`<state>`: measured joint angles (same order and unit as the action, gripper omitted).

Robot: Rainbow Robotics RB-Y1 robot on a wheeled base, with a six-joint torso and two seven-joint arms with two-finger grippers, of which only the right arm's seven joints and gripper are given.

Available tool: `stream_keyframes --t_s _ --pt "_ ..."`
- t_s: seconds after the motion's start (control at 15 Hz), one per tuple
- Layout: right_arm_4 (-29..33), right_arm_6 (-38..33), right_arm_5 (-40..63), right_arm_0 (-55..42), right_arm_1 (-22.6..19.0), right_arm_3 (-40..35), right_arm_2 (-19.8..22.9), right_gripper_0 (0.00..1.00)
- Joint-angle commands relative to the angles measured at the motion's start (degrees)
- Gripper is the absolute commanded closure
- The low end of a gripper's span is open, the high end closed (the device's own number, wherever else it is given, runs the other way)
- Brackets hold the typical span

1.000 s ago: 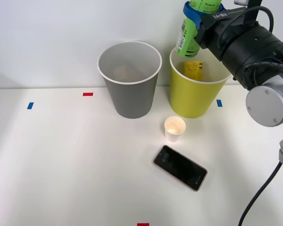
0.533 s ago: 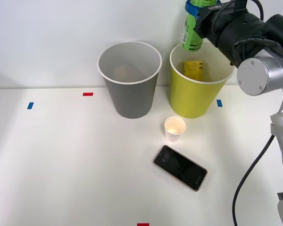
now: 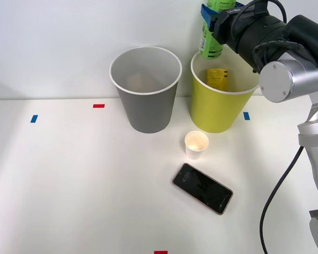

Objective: Put cans in the gray bin, plastic bottles in the light green bin

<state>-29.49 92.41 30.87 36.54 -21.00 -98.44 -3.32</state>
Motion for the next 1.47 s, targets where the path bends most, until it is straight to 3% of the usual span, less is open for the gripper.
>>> stream_keyframes --t_s 0.07,0.27,0.47,0.87,1.07,1.47 --pt "-0.3 -0.2 0.0 -0.1 -0.2 0.0 -0.7 0.0" --pt "-0.6 -0.3 0.0 -0.4 -0.7 -0.8 -1.1 0.0" --pt "-0.8 -0.4 -0.1 -5.2 -2.6 -6.3 -1.3 0.0" --pt "-2.6 -3.0 -2.5 -27.8 -11.1 -30.0 -1.7 0.0" --pt "-3.0 -3.9 -16.0 -38.4 -14.1 -32.5 -3.4 0.0" --pt "-2.1 -2.9 -39.0 -57.5 -14.6 -32.5 -9.3 0.0"
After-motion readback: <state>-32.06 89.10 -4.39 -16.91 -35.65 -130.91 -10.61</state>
